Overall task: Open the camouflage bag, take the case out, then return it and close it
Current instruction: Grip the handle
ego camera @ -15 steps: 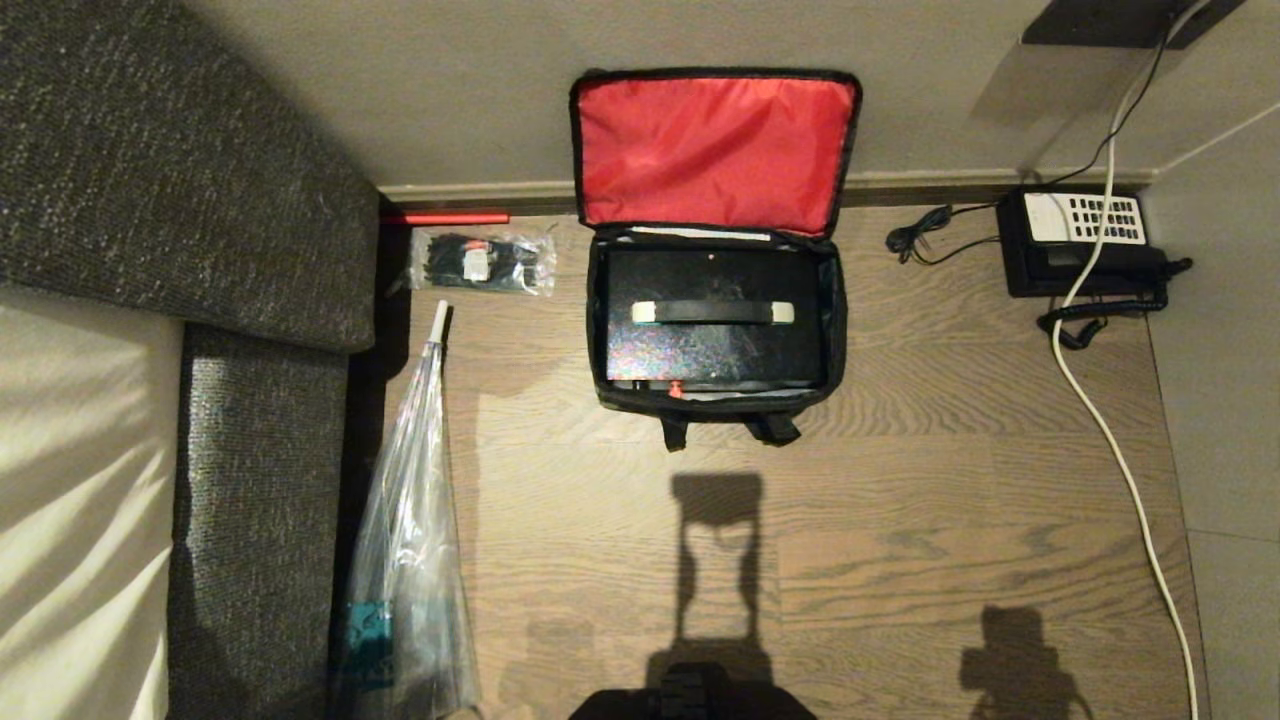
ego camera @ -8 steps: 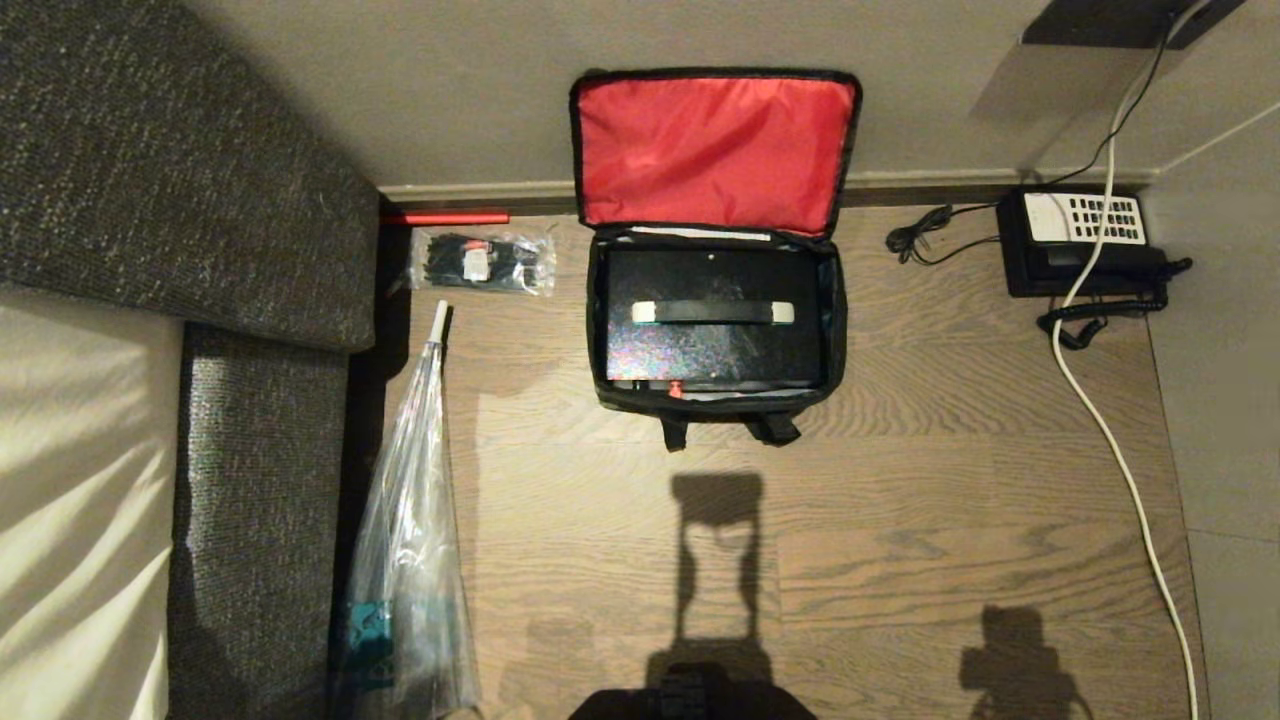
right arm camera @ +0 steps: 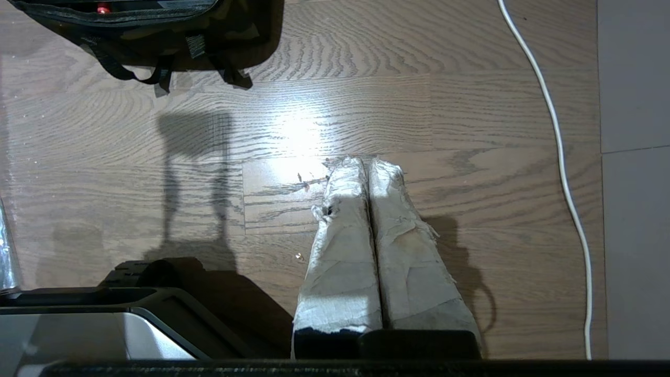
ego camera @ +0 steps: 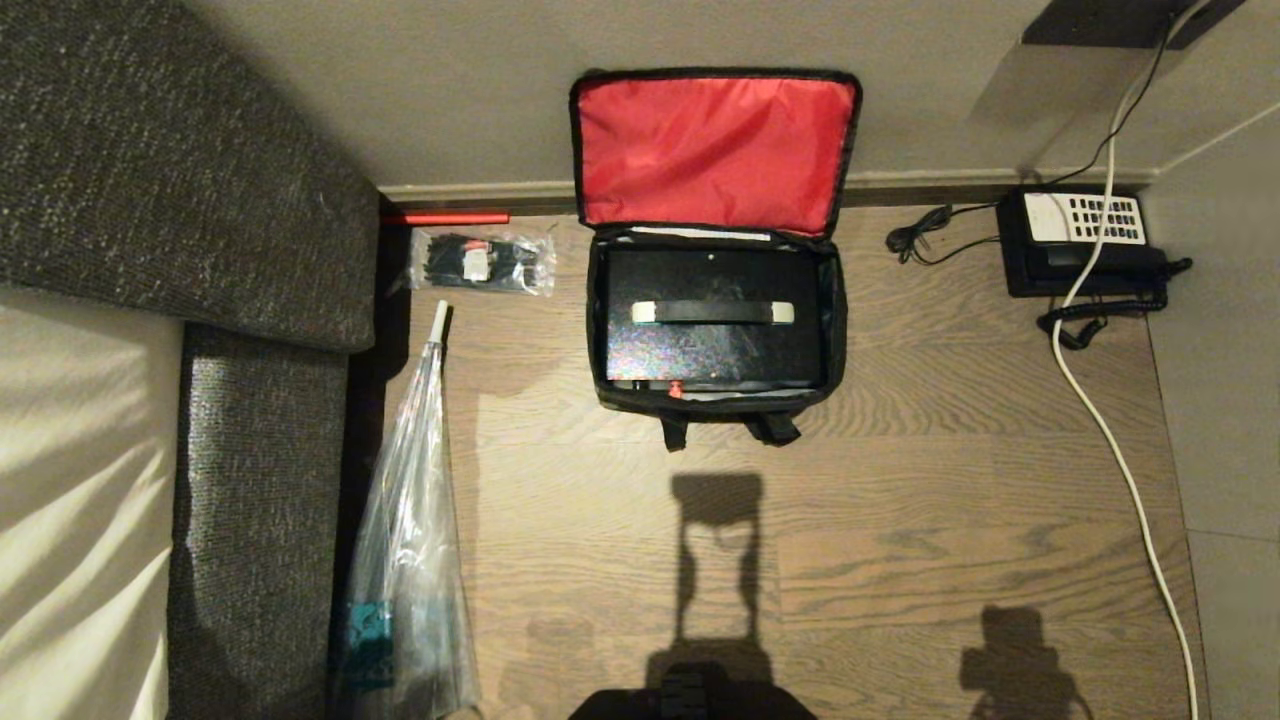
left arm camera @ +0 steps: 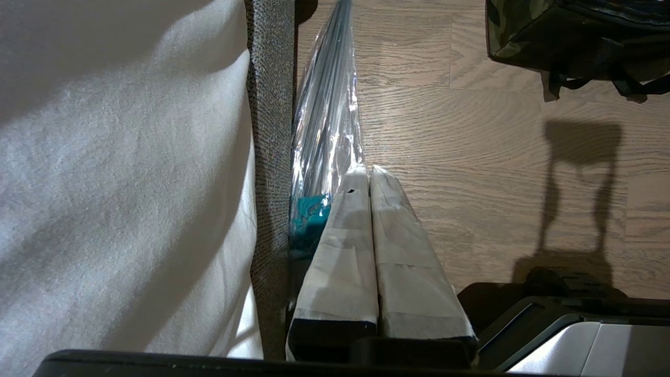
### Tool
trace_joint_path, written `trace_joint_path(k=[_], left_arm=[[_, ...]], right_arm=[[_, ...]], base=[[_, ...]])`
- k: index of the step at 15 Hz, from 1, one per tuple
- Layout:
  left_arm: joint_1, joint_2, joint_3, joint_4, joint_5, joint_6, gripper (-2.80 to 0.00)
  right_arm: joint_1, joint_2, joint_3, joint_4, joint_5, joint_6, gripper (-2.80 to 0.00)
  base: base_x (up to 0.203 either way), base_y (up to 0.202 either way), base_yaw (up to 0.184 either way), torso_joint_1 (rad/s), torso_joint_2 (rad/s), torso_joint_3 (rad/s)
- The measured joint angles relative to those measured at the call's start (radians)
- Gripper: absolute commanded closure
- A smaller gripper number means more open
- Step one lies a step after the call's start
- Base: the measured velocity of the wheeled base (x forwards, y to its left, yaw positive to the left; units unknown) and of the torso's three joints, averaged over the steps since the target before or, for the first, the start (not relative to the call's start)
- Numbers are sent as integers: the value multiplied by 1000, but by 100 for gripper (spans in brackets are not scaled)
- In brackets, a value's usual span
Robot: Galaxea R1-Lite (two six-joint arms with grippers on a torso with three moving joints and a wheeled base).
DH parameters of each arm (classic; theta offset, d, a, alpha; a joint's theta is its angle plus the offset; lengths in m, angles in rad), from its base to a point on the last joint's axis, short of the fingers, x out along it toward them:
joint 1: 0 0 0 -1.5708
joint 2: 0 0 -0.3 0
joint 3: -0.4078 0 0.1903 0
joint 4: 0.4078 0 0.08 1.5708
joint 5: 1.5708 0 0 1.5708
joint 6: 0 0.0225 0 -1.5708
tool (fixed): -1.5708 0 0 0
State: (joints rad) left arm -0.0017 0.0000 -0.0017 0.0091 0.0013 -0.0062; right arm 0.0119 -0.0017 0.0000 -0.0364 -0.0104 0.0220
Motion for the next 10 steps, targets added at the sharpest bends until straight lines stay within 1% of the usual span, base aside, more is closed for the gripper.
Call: trace_joint_path(k=[2, 5, 10], left_arm=[[0, 0, 0, -1, 1, -4, 0], [0, 0, 0, -2, 0, -3, 0], [0, 0, 0, -1, 0, -3, 0]], right_arm=[[0, 0, 0, 0, 0, 0, 0], [0, 0, 0, 0, 0, 0, 0], [0, 0, 0, 0, 0, 0, 0]], base=[[0, 0, 0, 1, 1, 16], [0, 0, 0, 1, -1, 131], [0, 0, 0, -1, 2, 27]])
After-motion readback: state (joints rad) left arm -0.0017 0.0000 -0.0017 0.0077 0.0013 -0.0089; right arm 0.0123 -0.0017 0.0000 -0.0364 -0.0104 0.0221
